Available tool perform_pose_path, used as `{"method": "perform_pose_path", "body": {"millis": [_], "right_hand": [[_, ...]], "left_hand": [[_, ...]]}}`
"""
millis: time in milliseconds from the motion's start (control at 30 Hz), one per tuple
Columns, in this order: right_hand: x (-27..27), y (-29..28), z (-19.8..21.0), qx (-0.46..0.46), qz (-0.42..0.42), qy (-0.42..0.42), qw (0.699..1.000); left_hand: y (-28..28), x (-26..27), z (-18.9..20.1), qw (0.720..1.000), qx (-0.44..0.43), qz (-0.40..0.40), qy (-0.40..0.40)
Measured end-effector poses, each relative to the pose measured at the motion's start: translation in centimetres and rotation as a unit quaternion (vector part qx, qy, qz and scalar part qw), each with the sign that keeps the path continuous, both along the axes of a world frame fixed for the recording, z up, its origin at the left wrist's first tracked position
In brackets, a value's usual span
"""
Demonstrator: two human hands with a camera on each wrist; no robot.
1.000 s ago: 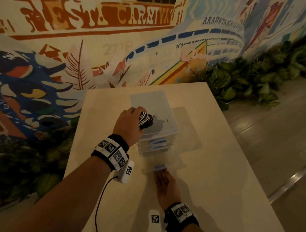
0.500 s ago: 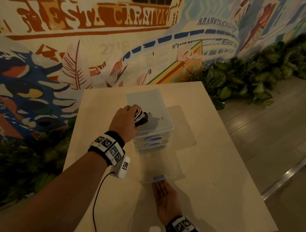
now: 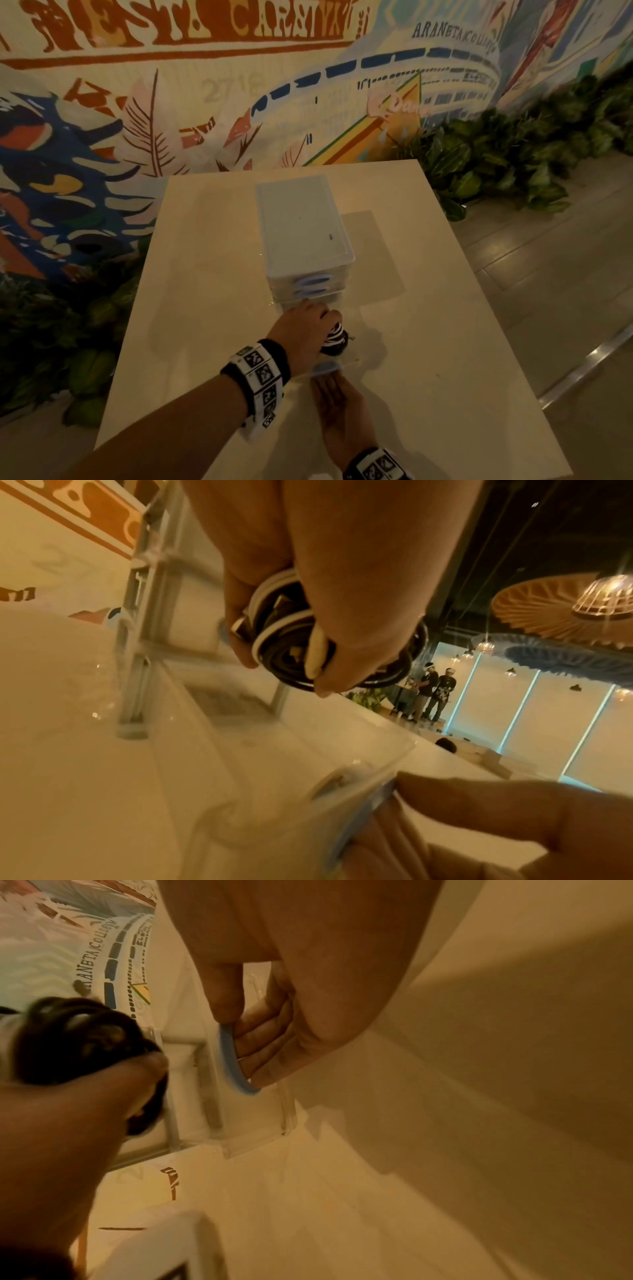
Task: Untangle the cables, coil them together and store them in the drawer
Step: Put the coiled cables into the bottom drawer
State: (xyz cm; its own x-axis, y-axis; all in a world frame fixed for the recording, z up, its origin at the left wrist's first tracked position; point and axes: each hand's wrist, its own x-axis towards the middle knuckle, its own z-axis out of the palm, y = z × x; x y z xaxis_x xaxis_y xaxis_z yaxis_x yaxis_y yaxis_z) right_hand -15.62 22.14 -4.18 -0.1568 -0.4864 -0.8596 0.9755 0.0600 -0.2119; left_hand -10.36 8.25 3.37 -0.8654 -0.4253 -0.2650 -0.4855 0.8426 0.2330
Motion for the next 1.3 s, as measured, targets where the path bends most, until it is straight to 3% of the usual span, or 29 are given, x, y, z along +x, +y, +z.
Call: {"method": "perform_pose_path", "body": {"millis": [200,467,800,967,1100,1300], "right_hand": [[-0.1,0.2,0.4,-0.009,0.028,-0.001,1.000],[-0.2,0.3,0.3,-0.029,0.039,-0.008,0.999],[0.0,0.5,-0.1,-0.030,0.031,0.008,0.999],[0.2,0.5,0.0,-0.039,0.023,0.024,0.999],[0.2,0.7,0.0,-0.052,0.044,0.043,0.997],[0.0,1.1,-0.3,-0.035,0.053,0.063,0.996]], "left_hand": [[-0.2,-1.8,-3.2,0.989,0.007,0.088,-0.116],[0.1,-2.6,-5.3,0.980,-0.024,0.181,-0.078],[1.1,-1.3,-7.7,0.987,-0.021,0.146,-0.071],[1.7,-2.2,-7.7,0.975,-0.039,0.150,-0.156],[1.9,-2.5,-7.8,0.972,-0.050,0.152,-0.175],[2.1,-2.2,-6.7,0.980,-0.030,0.160,-0.115]]}}
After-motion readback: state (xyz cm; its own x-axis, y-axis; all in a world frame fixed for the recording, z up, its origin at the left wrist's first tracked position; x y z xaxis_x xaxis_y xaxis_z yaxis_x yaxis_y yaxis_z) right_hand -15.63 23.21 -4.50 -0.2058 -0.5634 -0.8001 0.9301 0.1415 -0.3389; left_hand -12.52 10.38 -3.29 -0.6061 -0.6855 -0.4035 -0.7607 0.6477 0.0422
